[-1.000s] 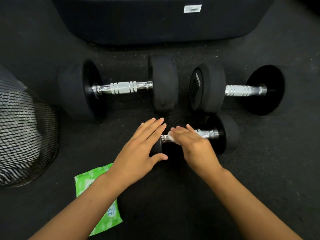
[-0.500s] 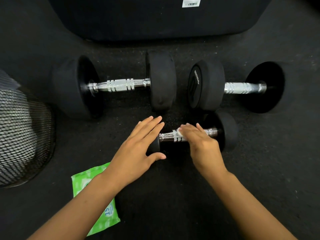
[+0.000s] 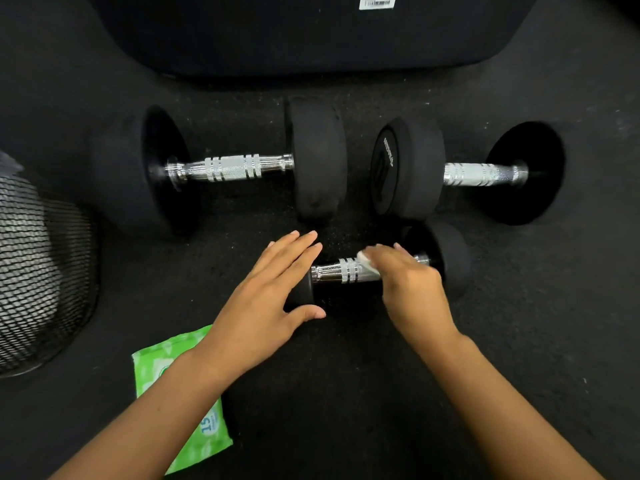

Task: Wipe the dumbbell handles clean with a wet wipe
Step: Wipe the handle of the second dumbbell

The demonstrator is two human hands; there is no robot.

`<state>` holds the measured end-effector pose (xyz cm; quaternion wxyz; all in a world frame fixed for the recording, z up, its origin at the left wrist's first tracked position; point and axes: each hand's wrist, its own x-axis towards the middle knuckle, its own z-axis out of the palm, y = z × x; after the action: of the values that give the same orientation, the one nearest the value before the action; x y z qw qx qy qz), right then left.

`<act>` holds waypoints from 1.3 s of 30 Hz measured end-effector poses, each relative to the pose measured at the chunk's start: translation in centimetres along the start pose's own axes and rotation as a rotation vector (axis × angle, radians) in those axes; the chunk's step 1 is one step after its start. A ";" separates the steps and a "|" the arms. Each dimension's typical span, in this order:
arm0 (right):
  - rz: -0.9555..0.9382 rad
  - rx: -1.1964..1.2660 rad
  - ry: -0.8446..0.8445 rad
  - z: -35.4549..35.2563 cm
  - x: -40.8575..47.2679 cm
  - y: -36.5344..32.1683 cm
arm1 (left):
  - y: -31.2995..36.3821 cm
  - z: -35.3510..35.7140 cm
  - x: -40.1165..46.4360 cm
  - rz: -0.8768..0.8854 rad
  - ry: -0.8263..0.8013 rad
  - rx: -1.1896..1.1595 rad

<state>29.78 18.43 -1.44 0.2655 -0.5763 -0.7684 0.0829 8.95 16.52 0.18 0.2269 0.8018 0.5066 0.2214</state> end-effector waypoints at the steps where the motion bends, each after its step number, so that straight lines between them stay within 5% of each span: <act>1: 0.036 0.006 0.005 0.4 0.6 -0.5 | 0.0 0.0 0.0 -0.001 0.000 0.001; 9: -0.192 0.133 -0.076 -0.5 -1.5 -0.3 | -0.1 -0.1 -0.1 -0.004 -0.015 -0.008; 13: -0.158 0.208 -0.033 -2.3 -1.5 -0.6 | 1.2 -0.9 0.4 -0.021 -0.028 -0.041; 21: 0.053 0.482 0.111 -5.0 -0.9 -3.0 | 6.5 -0.5 3.1 -0.002 0.251 -0.296; 24: 0.154 0.583 0.088 -5.2 -0.8 -2.4 | 5.8 0.6 3.9 0.045 0.215 -0.174; 28: 0.206 0.401 0.090 -5.4 -1.0 -0.3 | 4.2 3.6 4.5 0.207 0.014 0.315; 32: 0.140 0.141 0.171 -5.7 -1.1 1.9 | 4.5 4.0 4.5 0.197 -0.011 0.332; 39: 0.254 0.042 -0.024 -3.4 -1.5 3.9 | 4.7 6.5 4.2 0.202 -0.076 0.513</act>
<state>35.05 17.65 -0.73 0.2554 -0.6624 -0.6905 0.1388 17.76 17.66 -1.68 0.0120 0.8872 0.4547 0.0773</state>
